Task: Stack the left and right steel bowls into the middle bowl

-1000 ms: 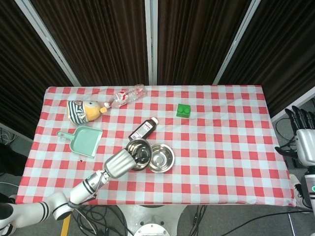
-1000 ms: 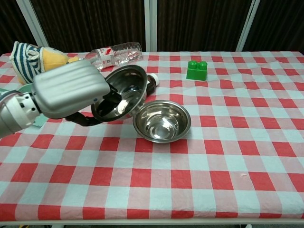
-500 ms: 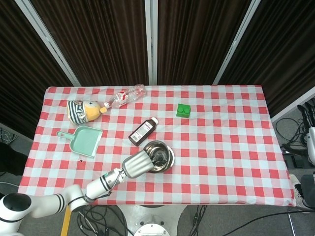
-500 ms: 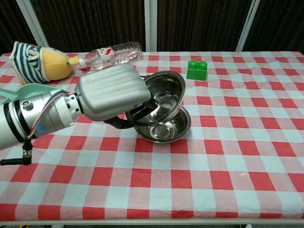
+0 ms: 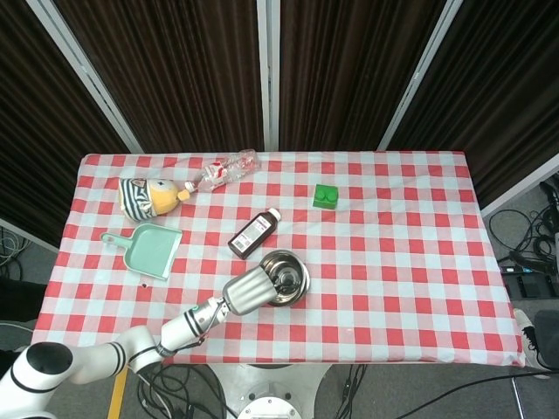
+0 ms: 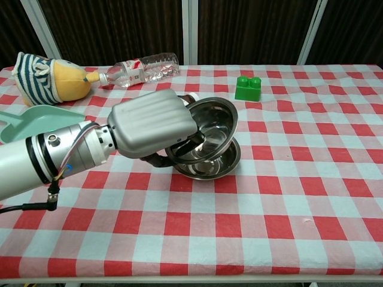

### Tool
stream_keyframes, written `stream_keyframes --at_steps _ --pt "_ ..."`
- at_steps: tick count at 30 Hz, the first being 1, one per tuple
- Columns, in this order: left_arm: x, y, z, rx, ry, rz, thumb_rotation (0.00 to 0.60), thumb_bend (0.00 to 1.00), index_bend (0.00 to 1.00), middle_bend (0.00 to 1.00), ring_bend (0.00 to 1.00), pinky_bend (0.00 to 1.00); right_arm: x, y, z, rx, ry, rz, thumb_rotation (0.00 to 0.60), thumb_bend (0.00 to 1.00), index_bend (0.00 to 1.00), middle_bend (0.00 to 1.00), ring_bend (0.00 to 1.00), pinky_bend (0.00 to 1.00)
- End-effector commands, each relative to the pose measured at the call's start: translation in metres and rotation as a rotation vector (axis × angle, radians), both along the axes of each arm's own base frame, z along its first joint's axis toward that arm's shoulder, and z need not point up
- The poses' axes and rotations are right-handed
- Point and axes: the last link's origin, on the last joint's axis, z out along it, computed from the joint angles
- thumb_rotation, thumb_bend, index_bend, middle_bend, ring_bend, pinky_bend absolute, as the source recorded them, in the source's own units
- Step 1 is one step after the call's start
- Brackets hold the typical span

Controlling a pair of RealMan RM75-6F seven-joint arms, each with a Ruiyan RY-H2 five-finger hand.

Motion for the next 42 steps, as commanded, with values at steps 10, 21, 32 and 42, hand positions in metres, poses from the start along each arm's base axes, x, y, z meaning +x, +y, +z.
stream_keyframes --at_steps 10,21,32,42 --pt "-0.005 0.003 0.013 -0.028 0.006 -0.018 0.600 0.19 0.42 0.54 0.78 0.85 0.001 0.001 0.000 0.000 -0.005 0.007 0.600 0.02 0.02 0.00 0.00 0.00" --pt "-0.034 0.037 0.137 0.265 0.073 0.169 0.600 0.19 0.42 0.54 0.78 0.86 0.011 0.006 -0.002 0.017 0.000 0.045 0.600 0.02 0.02 0.00 0.00 0.00" --pt "-0.154 -0.008 0.226 0.500 -0.182 0.682 0.600 0.16 0.37 0.37 0.35 0.49 0.017 0.021 -0.039 0.145 0.063 0.147 0.600 0.02 0.02 0.00 0.00 0.00" --pt "-0.206 -0.065 0.238 0.530 -0.233 0.824 0.600 0.12 0.29 0.23 0.17 0.25 -0.008 0.039 -0.074 0.228 0.158 0.070 0.600 0.02 0.01 0.00 0.00 0.00"
